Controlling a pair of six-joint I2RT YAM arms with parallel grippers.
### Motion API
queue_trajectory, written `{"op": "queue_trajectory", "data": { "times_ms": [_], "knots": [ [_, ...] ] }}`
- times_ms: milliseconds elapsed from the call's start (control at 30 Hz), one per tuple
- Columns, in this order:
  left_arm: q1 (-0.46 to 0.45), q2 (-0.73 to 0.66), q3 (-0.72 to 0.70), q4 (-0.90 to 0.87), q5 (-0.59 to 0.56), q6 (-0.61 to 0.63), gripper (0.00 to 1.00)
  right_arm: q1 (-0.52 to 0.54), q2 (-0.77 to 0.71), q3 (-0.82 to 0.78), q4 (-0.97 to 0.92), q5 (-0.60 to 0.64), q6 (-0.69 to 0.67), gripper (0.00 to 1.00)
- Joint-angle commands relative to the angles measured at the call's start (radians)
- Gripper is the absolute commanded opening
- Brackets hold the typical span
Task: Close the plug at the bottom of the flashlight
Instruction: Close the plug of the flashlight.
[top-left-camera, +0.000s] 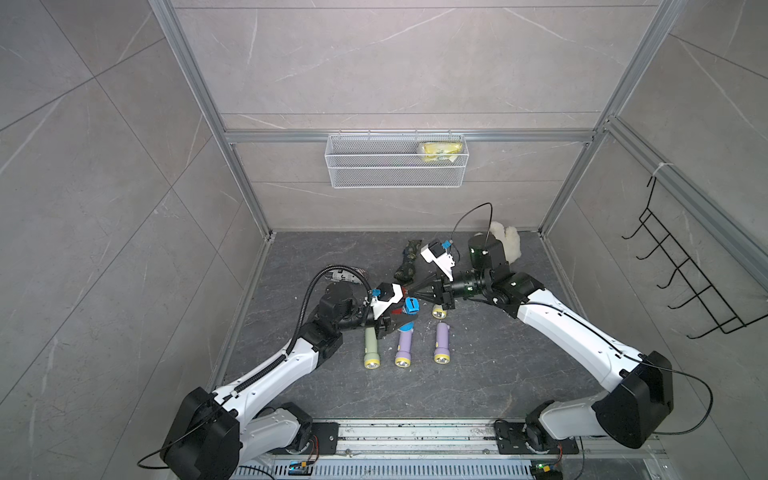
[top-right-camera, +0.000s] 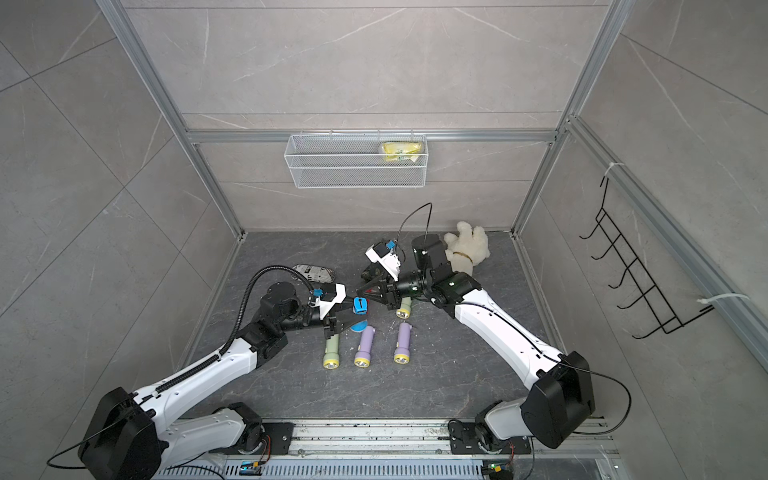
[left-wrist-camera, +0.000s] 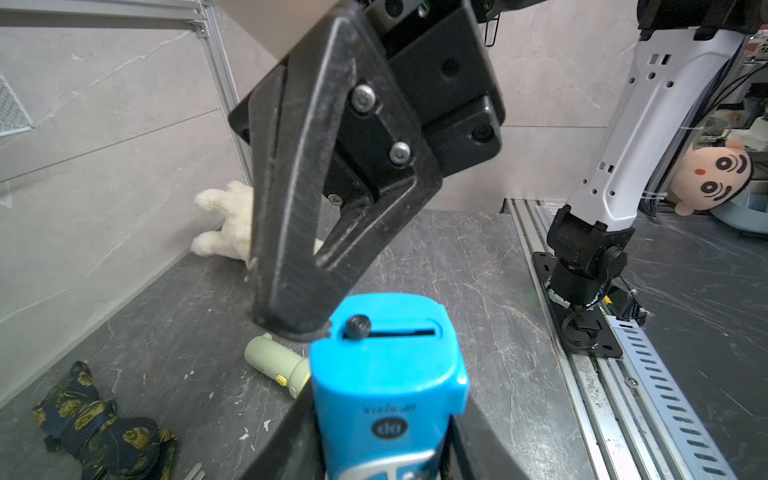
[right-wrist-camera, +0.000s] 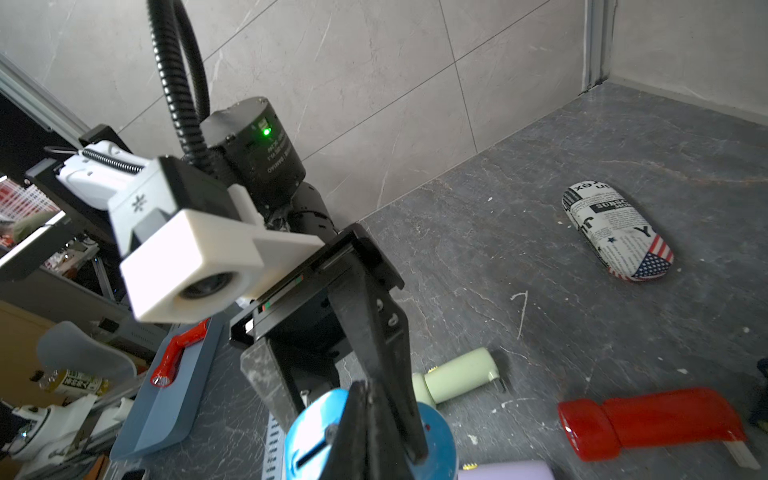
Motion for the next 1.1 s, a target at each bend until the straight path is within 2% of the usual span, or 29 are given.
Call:
{"op": "queue_trajectory", "data": {
  "times_ms": [0, 200, 400, 533, 633, 733, 933, 1067],
  "knots": [
    [-0.010, -0.028, 0.079, 0.148, 0.039, 0.016, 0.00, 0.035, 0.035, -0.052, 0.008, 0.024, 0.031, 0.00],
    [-0.010, -0.035, 0.071, 0.142, 0.029, 0.018, 0.00, 0.036, 0.020, -0.050, 0.016, 0.047, 0.039, 0.00],
    [-0.010, -0.047, 0.061, 0.143, 0.021, 0.016, 0.00, 0.033, -0.004, -0.033, -0.007, 0.121, 0.039, 0.08],
    [-0.010, -0.055, 0.056, 0.130, 0.008, 0.019, 0.00, 0.030, -0.023, -0.031, -0.012, 0.265, 0.064, 0.14],
    [-0.010, -0.057, 0.066, 0.090, -0.024, 0.021, 0.00, 0.031, -0.026, -0.023, -0.036, 0.434, 0.093, 0.27],
    [-0.011, -0.050, 0.086, 0.020, -0.093, 0.023, 0.00, 0.030, -0.015, -0.011, -0.073, 0.563, 0.101, 0.35],
    [-0.010, -0.033, 0.095, -0.072, -0.291, 0.004, 0.00, 0.030, 0.007, 0.011, -0.144, 0.794, 0.146, 0.44],
    [-0.010, -0.028, 0.125, -0.189, -0.515, -0.070, 0.00, 0.030, -0.004, -0.005, -0.150, 0.934, 0.163, 0.56]
  ]
}}
